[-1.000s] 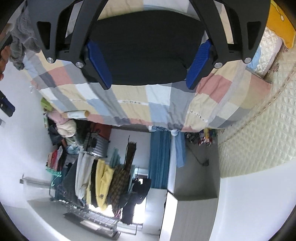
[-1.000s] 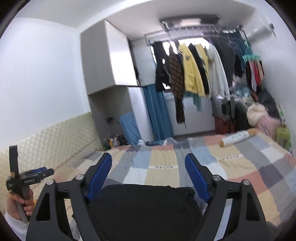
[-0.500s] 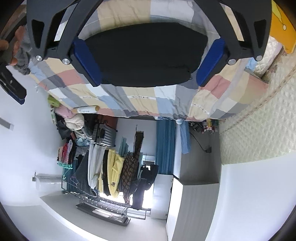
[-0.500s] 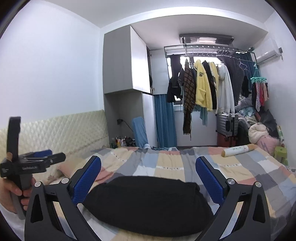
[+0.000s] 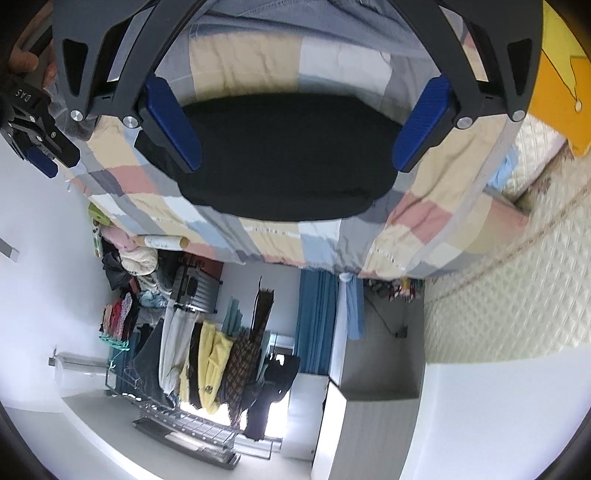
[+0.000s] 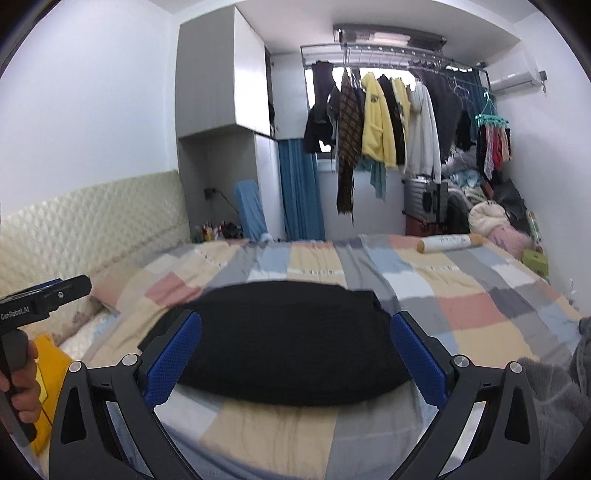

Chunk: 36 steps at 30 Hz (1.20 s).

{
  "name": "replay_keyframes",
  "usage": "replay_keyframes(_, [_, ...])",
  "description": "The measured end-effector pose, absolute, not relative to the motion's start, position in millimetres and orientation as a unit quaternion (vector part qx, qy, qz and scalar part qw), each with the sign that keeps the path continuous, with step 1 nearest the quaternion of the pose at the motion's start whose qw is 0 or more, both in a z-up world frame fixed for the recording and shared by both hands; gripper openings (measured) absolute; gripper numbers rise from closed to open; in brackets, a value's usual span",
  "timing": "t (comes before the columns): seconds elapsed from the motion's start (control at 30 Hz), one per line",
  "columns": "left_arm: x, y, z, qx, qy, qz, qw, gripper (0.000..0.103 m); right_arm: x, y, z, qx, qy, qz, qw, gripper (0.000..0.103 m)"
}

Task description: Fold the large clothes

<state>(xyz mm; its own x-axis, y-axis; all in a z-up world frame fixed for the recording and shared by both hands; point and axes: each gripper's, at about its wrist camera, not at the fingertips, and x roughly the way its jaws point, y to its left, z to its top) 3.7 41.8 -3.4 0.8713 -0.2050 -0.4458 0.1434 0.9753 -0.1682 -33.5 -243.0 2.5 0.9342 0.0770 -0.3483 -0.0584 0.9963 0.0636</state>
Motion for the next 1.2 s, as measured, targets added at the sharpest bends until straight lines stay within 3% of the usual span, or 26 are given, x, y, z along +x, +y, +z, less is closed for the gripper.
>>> replay_keyframes(0.4, [5,20,-50,-0.045,0.295,-0.075,0.952,0.103,-37,-237,-38,0.042,0.225,0.023,0.973,0.103])
replay_keyframes(1.2, [15,14,-65,-0.041,0.327,-0.068,0.942,0.103,-29,-248,-56,0.055,0.252,0.004,0.966,0.103])
